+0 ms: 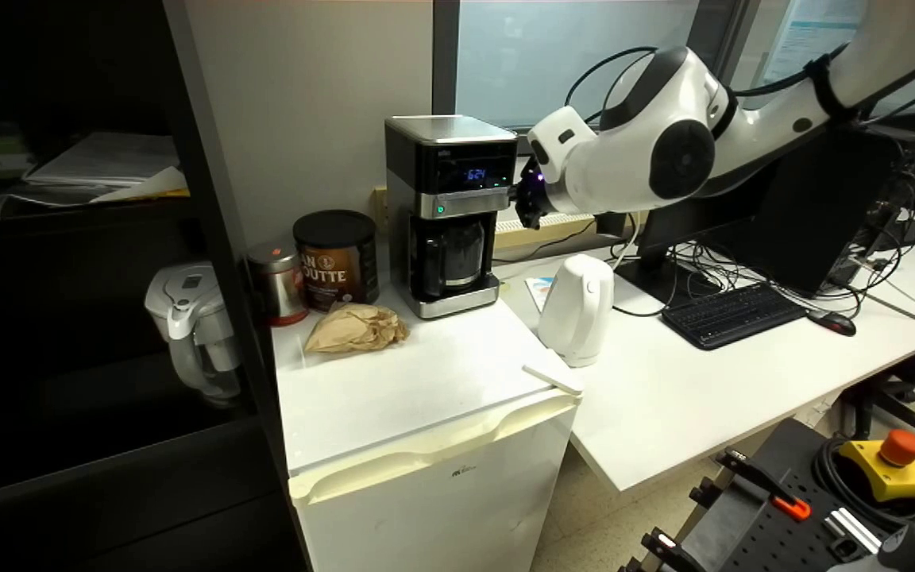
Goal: Press a button on the coffeemaker
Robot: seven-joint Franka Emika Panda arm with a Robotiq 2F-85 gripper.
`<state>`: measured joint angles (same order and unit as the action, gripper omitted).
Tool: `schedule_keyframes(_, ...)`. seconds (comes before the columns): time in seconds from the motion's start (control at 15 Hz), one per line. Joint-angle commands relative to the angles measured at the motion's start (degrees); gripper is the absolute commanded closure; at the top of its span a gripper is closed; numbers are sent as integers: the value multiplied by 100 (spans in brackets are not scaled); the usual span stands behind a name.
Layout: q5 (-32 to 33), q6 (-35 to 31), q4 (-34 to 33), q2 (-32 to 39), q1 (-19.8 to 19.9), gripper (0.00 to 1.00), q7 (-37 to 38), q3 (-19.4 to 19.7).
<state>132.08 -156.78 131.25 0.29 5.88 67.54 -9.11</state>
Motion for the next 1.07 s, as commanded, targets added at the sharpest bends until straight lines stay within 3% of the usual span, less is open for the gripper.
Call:
schedule_keyframes(0.0,394,18,738,-770,-66,97,427,-63)
schedule_keyframes(0.33,610,116,1507,-1499,-191,96,819,-147)
schedule_keyframes(0.73,438,135,2093,-2115,-335,96,1076,-177)
schedule_keyframes(0.8,97,73,2176,-2150,-872,99,780,408)
schedule_keyframes(1.0,-783,-680,2275,-2253,-1071,100,454,838)
